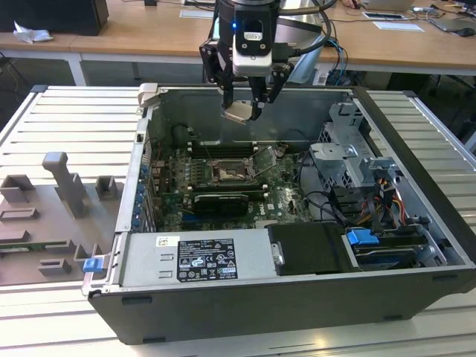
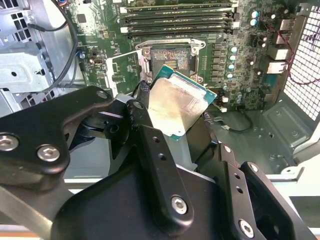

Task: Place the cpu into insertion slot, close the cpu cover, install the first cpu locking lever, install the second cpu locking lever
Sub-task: 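Place the cpu into insertion slot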

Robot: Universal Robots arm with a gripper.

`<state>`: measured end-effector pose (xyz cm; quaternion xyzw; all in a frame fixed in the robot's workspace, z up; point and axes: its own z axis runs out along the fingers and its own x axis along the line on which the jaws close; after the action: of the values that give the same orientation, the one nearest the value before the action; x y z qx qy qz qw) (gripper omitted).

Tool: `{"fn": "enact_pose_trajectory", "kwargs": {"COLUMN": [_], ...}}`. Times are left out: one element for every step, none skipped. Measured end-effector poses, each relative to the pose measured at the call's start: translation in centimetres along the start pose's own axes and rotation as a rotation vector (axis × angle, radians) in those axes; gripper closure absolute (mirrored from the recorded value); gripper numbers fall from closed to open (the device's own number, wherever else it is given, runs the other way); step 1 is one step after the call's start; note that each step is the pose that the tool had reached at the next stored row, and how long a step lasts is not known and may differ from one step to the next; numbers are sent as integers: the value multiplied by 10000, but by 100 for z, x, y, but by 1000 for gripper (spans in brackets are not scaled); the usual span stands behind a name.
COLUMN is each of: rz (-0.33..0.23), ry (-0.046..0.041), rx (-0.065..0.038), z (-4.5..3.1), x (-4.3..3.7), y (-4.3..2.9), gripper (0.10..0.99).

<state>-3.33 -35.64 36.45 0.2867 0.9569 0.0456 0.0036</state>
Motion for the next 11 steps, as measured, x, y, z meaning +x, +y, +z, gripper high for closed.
{"fn": "enact_pose_trajectory", "kwargs": {"rz": [24, 45, 74, 96, 116, 157, 192, 240, 283, 320, 347], "ry": [-2, -4, -7, -9, -11, -14, -17, -21, -25, -29, -31], "rx": [0, -1, -2, -2, -2, -3, -3, -4, -6, -6, -7], "z": [0, 0, 1, 1, 1, 1, 1, 2, 2, 2, 2], "x": [0, 0, 0, 0, 0, 0, 0, 0, 0, 0, 0], "y": [0, 0, 0, 0, 0, 0, 0, 0, 0, 0, 0], "gripper": [545, 545, 545, 545, 545, 545, 545, 545, 545, 545, 545]}}
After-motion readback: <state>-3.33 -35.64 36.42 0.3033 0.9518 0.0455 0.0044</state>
